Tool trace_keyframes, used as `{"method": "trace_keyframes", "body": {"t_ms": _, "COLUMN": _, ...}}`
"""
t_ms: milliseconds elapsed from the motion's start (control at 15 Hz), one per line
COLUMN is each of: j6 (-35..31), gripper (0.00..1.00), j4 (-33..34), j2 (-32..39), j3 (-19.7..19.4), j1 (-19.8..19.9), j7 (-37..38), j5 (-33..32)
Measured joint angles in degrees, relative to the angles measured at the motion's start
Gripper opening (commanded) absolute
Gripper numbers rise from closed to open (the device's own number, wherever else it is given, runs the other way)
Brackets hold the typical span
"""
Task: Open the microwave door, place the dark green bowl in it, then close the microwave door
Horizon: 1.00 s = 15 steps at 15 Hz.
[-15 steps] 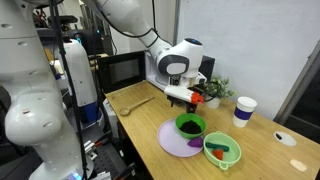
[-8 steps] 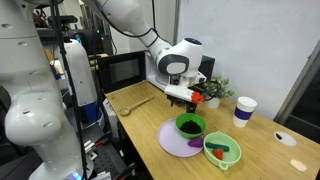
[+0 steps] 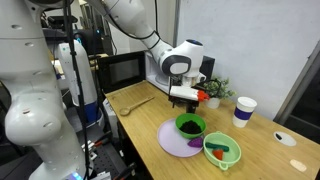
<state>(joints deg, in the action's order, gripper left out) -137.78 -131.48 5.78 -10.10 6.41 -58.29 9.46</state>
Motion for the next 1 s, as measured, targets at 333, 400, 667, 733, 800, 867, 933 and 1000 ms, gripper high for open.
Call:
{"method": "trace_keyframes", "body": {"t_ms": 333, "j6": 0.0, "gripper": 1.00, "j4": -0.6, "j2": -0.7, "j3": 0.6, "j1": 0.0, "j7": 0.3, "j5": -5.2}}
{"method": "trace_keyframes", "body": {"t_ms": 400, "j6": 0.0, "gripper": 1.00, "j4": -1.1, "j2": -1.2, "j3": 0.6, "j1": 0.0, "j7": 0.3, "j5": -5.8}}
{"method": "trace_keyframes", "body": {"t_ms": 667, "j6": -2.0, "gripper": 1.00, "j4": -5.2, "j2": -4.0, "j3": 0.6, "j1": 0.0, "j7": 1.0, "j5": -6.9}}
{"method": "trace_keyframes", "body": {"t_ms": 733, "j6": -3.1, "gripper": 1.00, "j4": -6.8, "j2": -4.9, "j3": 0.6, "j1": 0.0, "j7": 1.1, "j5": -7.0}}
{"method": "trace_keyframes", "body": {"t_ms": 800, "j6": -4.3, "gripper": 1.00, "j4": -8.3, "j2": -5.7, "j3": 0.6, "j1": 0.0, "j7": 1.2, "j5": -7.0}}
{"method": "trace_keyframes", "body": {"t_ms": 867, "j6": -6.0, "gripper": 1.00, "j4": -10.0, "j2": -6.6, "j3": 0.6, "j1": 0.0, "j7": 1.2, "j5": -7.0}}
{"method": "trace_keyframes", "body": {"t_ms": 933, "j6": -7.6, "gripper": 1.00, "j4": -11.6, "j2": -7.4, "j3": 0.6, "j1": 0.0, "j7": 1.2, "j5": -7.0}}
{"method": "trace_keyframes", "body": {"t_ms": 1000, "j6": -9.3, "gripper": 1.00, "j4": -13.2, "j2": -8.3, "j3": 0.6, "j1": 0.0, "j7": 1.2, "j5": -7.0}}
